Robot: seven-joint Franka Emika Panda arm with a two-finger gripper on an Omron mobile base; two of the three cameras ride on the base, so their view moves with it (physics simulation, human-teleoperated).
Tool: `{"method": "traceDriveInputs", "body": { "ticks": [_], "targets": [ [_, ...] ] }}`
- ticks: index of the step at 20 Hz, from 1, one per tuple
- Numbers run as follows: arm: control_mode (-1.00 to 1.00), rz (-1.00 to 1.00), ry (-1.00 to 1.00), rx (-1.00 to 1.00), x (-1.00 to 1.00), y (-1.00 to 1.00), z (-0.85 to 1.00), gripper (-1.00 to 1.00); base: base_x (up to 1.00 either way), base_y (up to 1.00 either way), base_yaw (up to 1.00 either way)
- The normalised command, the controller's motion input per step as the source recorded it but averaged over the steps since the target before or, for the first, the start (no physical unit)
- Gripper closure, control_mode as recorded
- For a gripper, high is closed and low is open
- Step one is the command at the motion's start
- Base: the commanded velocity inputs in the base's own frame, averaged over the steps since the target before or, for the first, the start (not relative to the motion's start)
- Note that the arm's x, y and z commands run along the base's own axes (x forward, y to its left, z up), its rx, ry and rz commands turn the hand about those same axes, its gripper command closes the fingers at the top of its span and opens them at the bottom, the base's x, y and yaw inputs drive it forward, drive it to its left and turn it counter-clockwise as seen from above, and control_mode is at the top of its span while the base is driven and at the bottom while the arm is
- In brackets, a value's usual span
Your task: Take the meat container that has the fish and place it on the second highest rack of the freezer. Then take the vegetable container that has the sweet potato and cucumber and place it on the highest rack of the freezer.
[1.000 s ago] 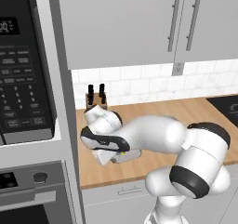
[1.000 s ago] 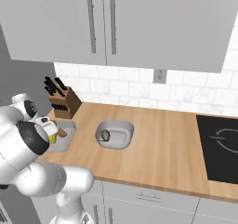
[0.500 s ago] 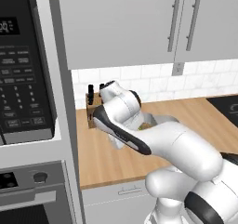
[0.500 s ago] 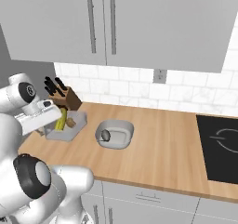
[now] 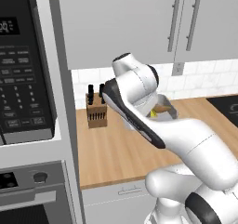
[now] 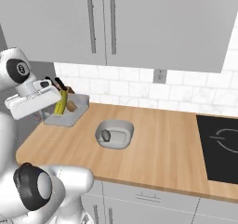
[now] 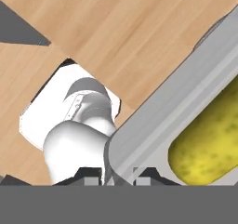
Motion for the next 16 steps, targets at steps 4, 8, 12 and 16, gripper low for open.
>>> {"method": "traceDriveInputs", "body": {
  "ticks": [4, 8, 12, 16],
  "targets": [
    [-1.00, 0.00, -0.06, 0.04, -0.49, -0.13, 0.19, 1.00, 0.00, 0.00, 0.00],
    [1.00, 0.00, -0.07, 0.00, -0.38, 0.00, 0.00, 1.00, -0.50, 0.00, 0.00],
    [1.00, 0.00, 0.00, 0.00, 0.00, 0.00, 0.00, 1.00, -1.00, -0.01, 0.09],
    [1.00, 0.00, 0.00, 0.00, 0.00, 0.00, 0.00, 1.00, -0.93, -0.10, 0.53]
  ]
}}
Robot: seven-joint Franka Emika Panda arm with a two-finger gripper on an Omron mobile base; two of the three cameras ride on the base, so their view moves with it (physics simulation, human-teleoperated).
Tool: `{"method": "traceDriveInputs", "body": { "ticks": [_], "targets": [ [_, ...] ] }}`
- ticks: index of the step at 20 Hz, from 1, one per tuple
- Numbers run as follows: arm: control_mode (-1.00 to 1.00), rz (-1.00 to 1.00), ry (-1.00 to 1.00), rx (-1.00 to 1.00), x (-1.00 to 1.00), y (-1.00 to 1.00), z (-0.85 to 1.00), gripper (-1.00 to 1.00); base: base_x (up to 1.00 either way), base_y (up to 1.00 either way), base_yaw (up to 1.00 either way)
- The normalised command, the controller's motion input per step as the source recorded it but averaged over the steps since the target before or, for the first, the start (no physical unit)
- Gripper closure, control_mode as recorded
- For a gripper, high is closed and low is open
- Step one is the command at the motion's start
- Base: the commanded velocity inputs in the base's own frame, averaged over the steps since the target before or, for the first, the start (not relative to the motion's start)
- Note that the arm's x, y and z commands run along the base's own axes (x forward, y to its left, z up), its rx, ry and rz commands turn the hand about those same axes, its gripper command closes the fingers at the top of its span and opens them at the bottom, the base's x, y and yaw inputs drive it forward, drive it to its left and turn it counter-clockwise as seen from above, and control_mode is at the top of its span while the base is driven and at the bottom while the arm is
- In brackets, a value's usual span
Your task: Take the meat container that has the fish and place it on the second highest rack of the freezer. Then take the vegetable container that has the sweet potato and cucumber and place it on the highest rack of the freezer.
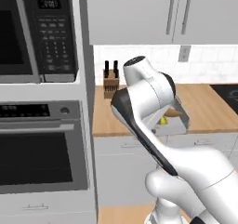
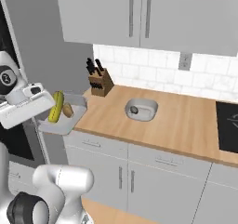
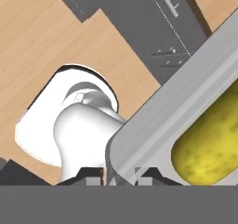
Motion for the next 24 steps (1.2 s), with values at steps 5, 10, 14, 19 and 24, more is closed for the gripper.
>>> {"method": "traceDriveInputs", "body": {
  "ticks": [5, 10, 14, 19, 24],
  "targets": [
    [1.00, 0.00, 0.00, 0.00, 0.00, 0.00, 0.00, 1.00, -0.68, 0.00, 0.73],
    [1.00, 0.00, 0.00, 0.00, 0.00, 0.00, 0.00, 1.00, -0.24, 0.20, 0.74],
    [1.00, 0.00, 0.00, 0.00, 0.00, 0.00, 0.00, 1.00, 0.70, 0.84, 0.53],
    [1.00, 0.00, 0.00, 0.00, 0.00, 0.00, 0.00, 1.00, 1.00, 1.00, 0.26],
    [1.00, 0.00, 0.00, 0.00, 0.00, 0.00, 0.00, 1.00, 1.00, 1.00, -0.01]
  ]
}}
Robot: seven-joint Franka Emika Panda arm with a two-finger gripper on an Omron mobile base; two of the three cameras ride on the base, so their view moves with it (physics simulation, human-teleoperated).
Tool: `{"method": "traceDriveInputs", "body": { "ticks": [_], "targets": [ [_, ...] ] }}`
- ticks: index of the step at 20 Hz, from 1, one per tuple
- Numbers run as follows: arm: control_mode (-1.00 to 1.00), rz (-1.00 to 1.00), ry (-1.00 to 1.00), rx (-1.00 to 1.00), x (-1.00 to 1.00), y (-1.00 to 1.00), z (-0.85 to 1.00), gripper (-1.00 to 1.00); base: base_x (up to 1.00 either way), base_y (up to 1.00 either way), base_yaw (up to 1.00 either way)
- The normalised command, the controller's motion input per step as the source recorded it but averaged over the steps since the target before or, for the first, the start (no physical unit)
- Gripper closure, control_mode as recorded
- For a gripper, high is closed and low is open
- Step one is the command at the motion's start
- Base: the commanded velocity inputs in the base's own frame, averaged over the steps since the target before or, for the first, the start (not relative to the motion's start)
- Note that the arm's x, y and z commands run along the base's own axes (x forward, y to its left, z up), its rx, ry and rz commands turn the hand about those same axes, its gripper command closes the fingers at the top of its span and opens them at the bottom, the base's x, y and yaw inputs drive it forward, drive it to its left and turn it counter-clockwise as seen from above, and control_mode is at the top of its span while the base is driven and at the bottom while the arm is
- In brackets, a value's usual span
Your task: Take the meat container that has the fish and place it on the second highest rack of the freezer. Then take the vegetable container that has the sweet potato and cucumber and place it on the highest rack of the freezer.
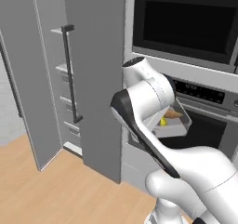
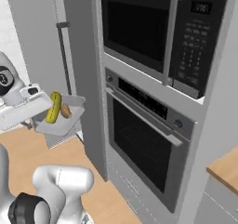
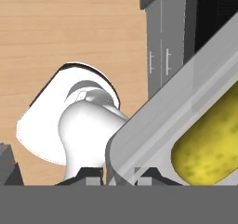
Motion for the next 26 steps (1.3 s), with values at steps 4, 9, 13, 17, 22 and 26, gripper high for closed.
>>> {"method": "traceDriveInputs", "body": {
  "ticks": [4, 9, 13, 17, 22, 26],
  "targets": [
    [1.00, 0.00, 0.00, 0.00, 0.00, 0.00, 0.00, 1.00, 0.94, 1.00, -0.37],
    [1.00, 0.00, 0.00, 0.00, 0.00, 0.00, 0.00, 1.00, 0.41, 1.00, -0.48],
    [1.00, 0.00, 0.00, 0.00, 0.00, 0.00, 0.00, 1.00, 0.02, 1.00, -0.43],
    [1.00, 0.00, 0.00, 0.00, 0.00, 0.00, 0.00, 1.00, -0.06, 1.00, -0.36],
    [1.00, 0.00, 0.00, 0.00, 0.00, 0.00, 0.00, 1.00, 0.00, 1.00, -0.28],
    [1.00, 0.00, 0.00, 0.00, 0.00, 0.00, 0.00, 1.00, 0.00, 0.89, -0.21]
  ]
}}
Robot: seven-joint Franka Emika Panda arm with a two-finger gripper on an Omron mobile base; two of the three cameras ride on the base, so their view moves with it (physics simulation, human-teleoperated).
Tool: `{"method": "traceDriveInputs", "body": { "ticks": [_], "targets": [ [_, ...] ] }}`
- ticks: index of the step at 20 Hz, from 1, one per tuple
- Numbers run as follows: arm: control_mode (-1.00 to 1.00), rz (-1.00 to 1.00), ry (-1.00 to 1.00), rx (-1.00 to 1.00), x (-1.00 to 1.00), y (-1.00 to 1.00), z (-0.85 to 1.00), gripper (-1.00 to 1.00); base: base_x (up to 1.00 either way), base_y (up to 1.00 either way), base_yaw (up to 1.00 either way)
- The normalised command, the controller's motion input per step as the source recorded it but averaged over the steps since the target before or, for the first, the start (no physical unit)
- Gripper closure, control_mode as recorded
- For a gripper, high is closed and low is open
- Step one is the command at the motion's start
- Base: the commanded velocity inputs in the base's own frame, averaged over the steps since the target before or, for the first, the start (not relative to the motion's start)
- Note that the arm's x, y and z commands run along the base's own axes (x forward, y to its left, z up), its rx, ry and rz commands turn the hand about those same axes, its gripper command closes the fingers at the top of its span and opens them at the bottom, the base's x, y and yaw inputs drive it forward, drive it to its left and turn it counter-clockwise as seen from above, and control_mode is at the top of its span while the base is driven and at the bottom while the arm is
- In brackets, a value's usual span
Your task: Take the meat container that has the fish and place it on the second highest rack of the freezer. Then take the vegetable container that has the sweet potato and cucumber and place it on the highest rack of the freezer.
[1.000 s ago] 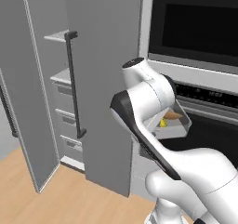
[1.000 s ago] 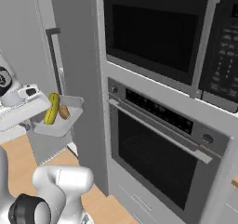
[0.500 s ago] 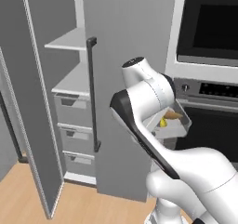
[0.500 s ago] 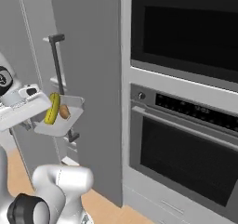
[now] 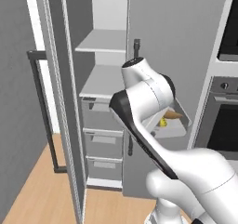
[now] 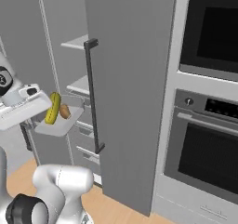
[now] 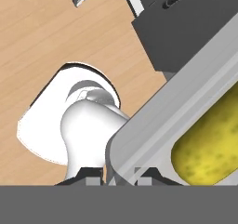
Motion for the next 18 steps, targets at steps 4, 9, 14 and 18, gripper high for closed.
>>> {"method": "traceDriveInputs", "body": {
  "ticks": [4, 9, 14, 18],
  "targets": [
    [1.00, 0.00, 0.00, 0.00, 0.00, 0.00, 0.00, 1.00, 0.12, 0.39, -0.02],
    [1.00, 0.00, 0.00, 0.00, 0.00, 0.00, 0.00, 1.00, 0.29, 0.01, 0.11],
    [1.00, 0.00, 0.00, 0.00, 0.00, 0.00, 0.00, 1.00, 0.31, 0.00, 0.25],
    [1.00, 0.00, 0.00, 0.00, 0.00, 0.00, 0.00, 1.00, 0.59, 0.03, 0.30]
  ]
}}
